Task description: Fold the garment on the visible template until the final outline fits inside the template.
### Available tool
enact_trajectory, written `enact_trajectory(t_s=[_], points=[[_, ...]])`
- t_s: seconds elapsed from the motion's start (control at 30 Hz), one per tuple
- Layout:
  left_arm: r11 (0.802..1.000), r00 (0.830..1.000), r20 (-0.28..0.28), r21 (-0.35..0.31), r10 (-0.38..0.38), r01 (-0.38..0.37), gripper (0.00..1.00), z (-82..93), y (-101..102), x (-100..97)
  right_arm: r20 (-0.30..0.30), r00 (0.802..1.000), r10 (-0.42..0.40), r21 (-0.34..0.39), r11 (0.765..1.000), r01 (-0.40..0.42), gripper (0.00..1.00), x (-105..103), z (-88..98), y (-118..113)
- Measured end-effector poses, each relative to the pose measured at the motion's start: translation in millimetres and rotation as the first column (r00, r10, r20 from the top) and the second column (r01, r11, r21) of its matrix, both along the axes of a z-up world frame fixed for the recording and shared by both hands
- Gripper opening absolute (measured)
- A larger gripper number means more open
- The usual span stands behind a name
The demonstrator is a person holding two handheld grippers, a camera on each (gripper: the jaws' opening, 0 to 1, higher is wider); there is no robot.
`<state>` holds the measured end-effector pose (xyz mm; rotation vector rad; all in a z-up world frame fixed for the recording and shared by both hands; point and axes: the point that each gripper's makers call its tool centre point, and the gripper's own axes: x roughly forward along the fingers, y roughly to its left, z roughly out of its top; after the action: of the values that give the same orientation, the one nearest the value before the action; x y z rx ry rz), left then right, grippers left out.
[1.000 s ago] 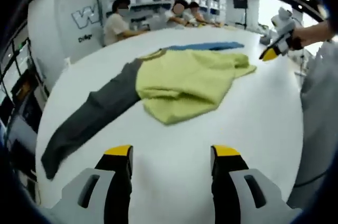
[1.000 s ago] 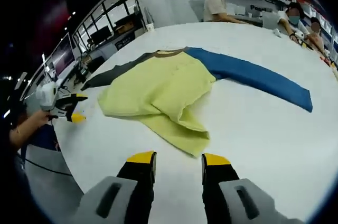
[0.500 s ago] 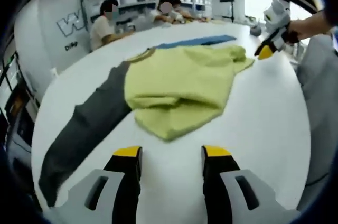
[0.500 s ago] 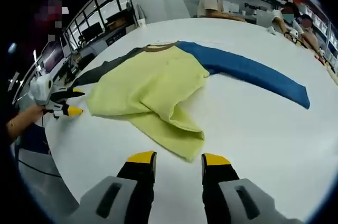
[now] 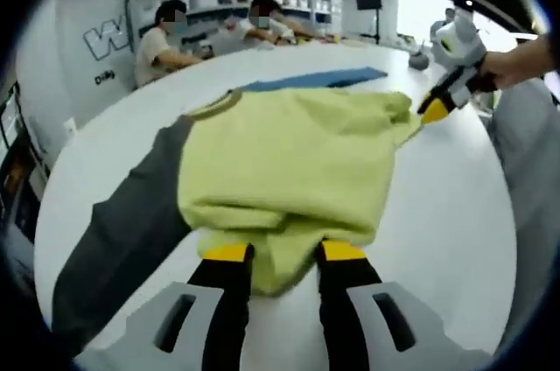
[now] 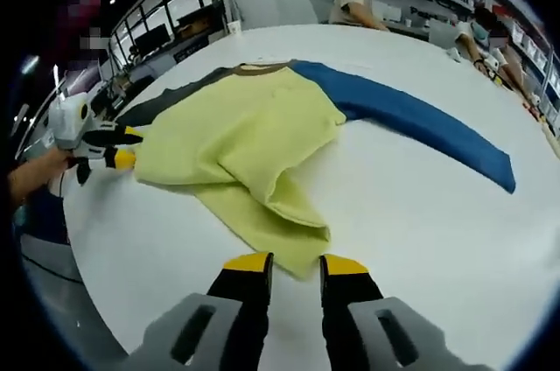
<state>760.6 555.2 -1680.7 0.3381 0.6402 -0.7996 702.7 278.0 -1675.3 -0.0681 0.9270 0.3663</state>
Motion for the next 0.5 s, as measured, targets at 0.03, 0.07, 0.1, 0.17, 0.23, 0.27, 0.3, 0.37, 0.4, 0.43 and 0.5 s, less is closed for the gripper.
enact_trajectory(t_s=[0.03,0.07,0.1,0.17,0.23,0.27,0.3,0.37,0.4,0.43,0.5], points=[[1.000,1.000,0.008,0.004,0.001,-0.001,0.16,0.8,-1,1.1,-0.003,1.000,0.000,0.003,1.000,0.000,0.10,0,-0.5,-1],[1.000,1.000,0.011,0.012,0.005,-0.005,0.10,1.1,0,1.6,-0.005,1.000,-0.003,0.004,1.000,0.003,0.08,-1,-0.8,-1],[1.000,1.000,0.014,0.024,0.011,-0.011,0.04,1.1,3,2.1,-0.007,1.000,-0.007,0.005,1.000,0.007,0.03,-1,-1.0,-2],[0.999,0.999,-0.004,-0.016,0.046,-0.046,0.05,4.1,7,-1.1,-0.016,1.000,0.009,0.003,1.000,-0.009,0.00,-3,-3.4,-2],[0.998,0.999,-0.013,-0.048,0.051,-0.052,0.04,9.4,12,-5.5,-0.014,1.000,0.016,0.003,1.000,-0.016,0.00,-2,-1.3,-2],[0.998,0.999,-0.012,-0.047,0.049,-0.049,0.04,13.0,12,-8.8,-0.010,1.000,0.017,0.008,1.000,-0.016,0.00,-1,1.0,-2],[0.998,0.999,-0.012,-0.050,0.046,-0.046,0.04,16.7,12,-11.6,-0.004,1.000,0.015,0.020,1.000,-0.015,0.00,1,4.3,0],[0.996,0.998,-0.036,-0.079,0.043,-0.046,0.04,25.8,17,-17.1,0.030,0.999,0.032,0.055,0.998,-0.033,0.00,5,19.8,9],[0.990,0.997,-0.057,-0.128,0.049,-0.056,0.04,37.3,14,-22.8,0.053,0.998,0.040,0.067,0.997,-0.043,0.00,8,24.2,12],[0.989,0.997,-0.058,-0.136,0.051,-0.059,0.04,39.4,13,-23.2,0.057,0.998,0.041,0.068,0.997,-0.045,0.00,8,25.6,12],[0.986,0.996,-0.062,-0.153,0.057,-0.066,0.05,43.7,13,-23.9,0.065,0.997,0.044,0.070,0.996,-0.049,0.00,8,28.5,13]])
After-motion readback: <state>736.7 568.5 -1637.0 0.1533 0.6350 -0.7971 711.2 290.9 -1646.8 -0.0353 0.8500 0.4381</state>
